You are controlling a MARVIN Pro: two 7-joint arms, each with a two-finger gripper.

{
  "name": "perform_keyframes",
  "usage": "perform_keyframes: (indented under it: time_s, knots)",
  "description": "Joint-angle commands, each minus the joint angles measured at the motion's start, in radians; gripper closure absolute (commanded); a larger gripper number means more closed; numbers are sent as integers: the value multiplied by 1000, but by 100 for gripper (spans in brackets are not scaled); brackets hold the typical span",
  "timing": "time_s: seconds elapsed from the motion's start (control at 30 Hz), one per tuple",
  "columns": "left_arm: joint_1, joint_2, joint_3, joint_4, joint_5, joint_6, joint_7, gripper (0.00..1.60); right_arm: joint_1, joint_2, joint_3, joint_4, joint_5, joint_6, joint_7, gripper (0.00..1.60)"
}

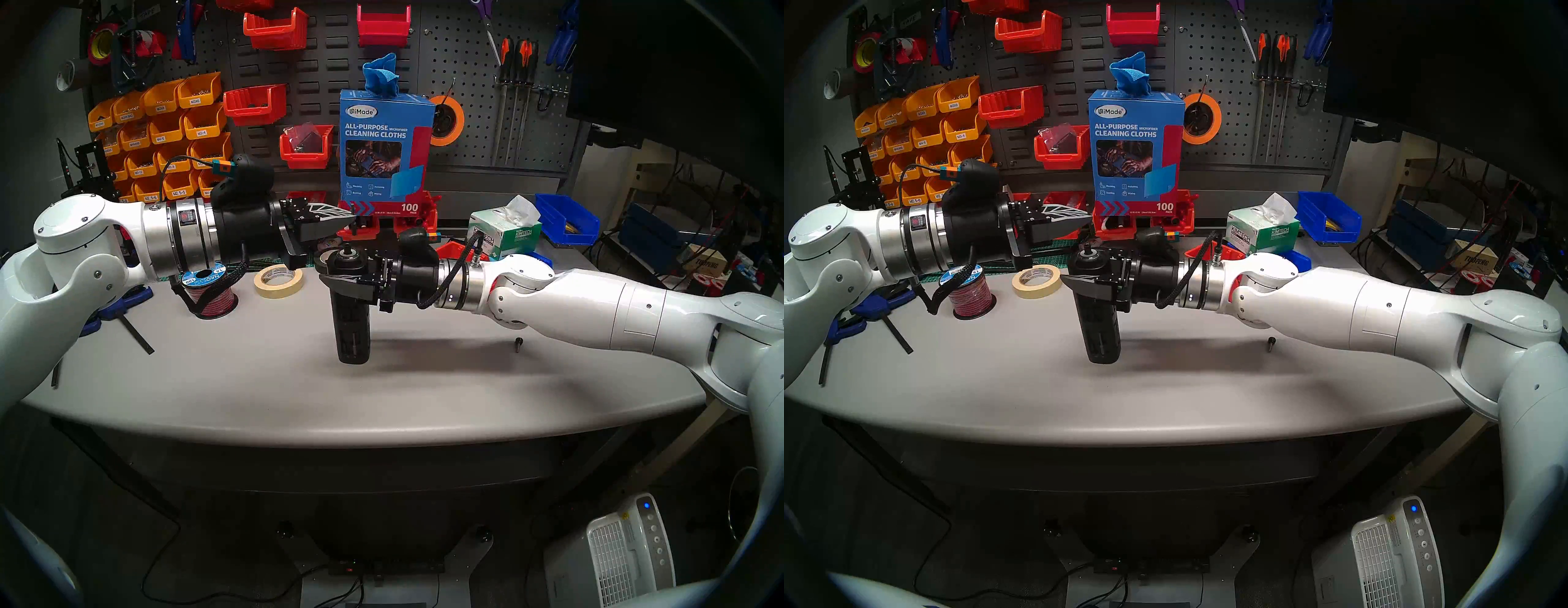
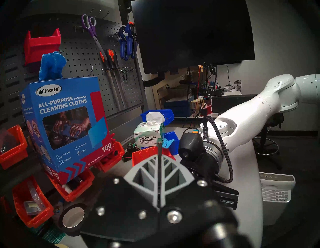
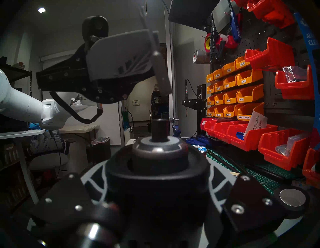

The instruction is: Pick a screwdriver bit and insert it into the screwdriver

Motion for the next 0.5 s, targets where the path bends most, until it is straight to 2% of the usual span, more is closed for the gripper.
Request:
perform_keyframes:
  time_s: [0.0, 0.47]
  knots:
    - [-66, 0, -10, 2, 7, 2, -4, 160, 10, 0, 9, -6, 4, 1, 2, 115]
    - [-70, 36, -19, 18, 1, 35, -42, 160, 8, -4, 7, 0, 5, 2, 7, 116]
